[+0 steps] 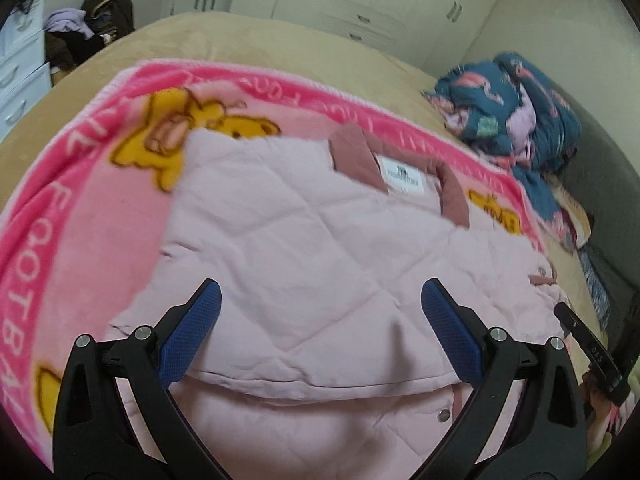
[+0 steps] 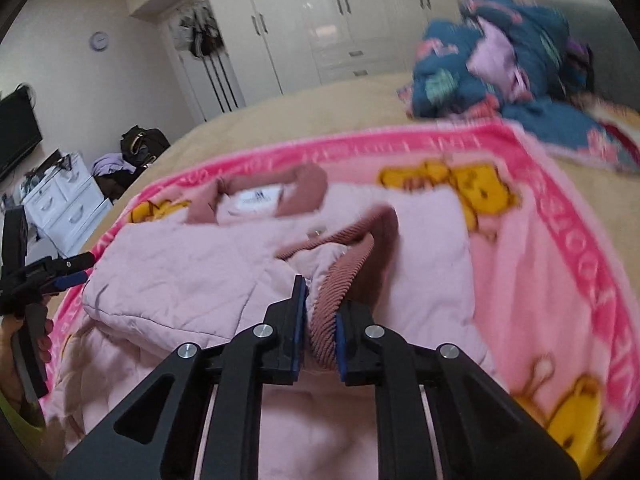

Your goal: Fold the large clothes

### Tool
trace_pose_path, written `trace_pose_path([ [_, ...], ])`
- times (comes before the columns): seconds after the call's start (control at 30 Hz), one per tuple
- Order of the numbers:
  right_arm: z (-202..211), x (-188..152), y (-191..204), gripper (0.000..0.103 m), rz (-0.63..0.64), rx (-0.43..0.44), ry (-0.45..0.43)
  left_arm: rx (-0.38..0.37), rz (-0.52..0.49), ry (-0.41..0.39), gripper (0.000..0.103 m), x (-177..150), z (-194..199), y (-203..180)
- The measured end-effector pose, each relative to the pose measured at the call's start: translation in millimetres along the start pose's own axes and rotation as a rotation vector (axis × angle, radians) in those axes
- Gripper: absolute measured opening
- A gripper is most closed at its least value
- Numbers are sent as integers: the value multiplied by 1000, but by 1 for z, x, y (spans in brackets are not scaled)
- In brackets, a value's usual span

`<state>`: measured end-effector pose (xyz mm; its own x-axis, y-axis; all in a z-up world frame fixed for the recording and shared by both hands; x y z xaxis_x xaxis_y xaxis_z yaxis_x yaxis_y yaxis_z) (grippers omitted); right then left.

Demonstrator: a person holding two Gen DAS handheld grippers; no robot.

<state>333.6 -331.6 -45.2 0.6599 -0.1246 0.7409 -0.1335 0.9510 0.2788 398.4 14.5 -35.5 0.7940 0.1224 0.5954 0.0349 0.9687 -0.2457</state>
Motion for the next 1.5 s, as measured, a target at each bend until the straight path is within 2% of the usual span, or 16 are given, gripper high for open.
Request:
trace_pose_path([
  [0.1,-6,-12,-8,25,-48,-5,39,34,-58,9,94,-6,-5,-7],
  [0.17,-3,-14,-11,37,-82,-20,38,37,-77,-4,94,-6,-4,-8],
  [0.2,3,-14,-14,46,-100,-34,21,44,-84,-13,94,-6,-3,-8],
  [0.23,9,-12,-16,51,-111,-47,-1,49,-86,-16,94,-6,-3,-8],
  [0.37,25,-2,-7,57,-83,-62,-68,94,-115,46,94,-11,-19,-7],
  [0.47,21,4,13,61,-20,-46,-54,117,-145,87,94,-24,-37,-4],
  [0.6,7,8,47,70,66,-23,-20,84,-111,90,95,-34,-45,5],
  [0.77,-25,11,80,72,156,-31,58,76,-114,90,95,-36,-43,6],
  [0.87,-56,4,89,72,191,-51,158,74,-113,87,95,-36,-44,6],
  [0.93,-78,-6,87,82,219,-106,241,72,-118,86,95,-36,-44,7],
  [0.97,-93,-15,83,83,229,-116,282,74,-123,86,95,-36,-44,6],
  [1.2,-110,-30,77,85,225,-146,269,83,-134,79,95,-38,-45,4],
  [1.5,-93,-31,80,86,183,-146,241,78,-136,80,95,-39,-43,4],
])
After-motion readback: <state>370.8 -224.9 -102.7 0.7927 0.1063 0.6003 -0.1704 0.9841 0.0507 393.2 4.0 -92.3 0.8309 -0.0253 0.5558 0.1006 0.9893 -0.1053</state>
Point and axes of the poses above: each gripper's, at about its wrist camera, not at the fingertips, and z roughly against the way its jaws point, y to its left, x to its top, the point moved 3 cm from there along -z, roughly the way its jaws point, and after that the axes turned 4 degrees about x, right-handed, at the moved point
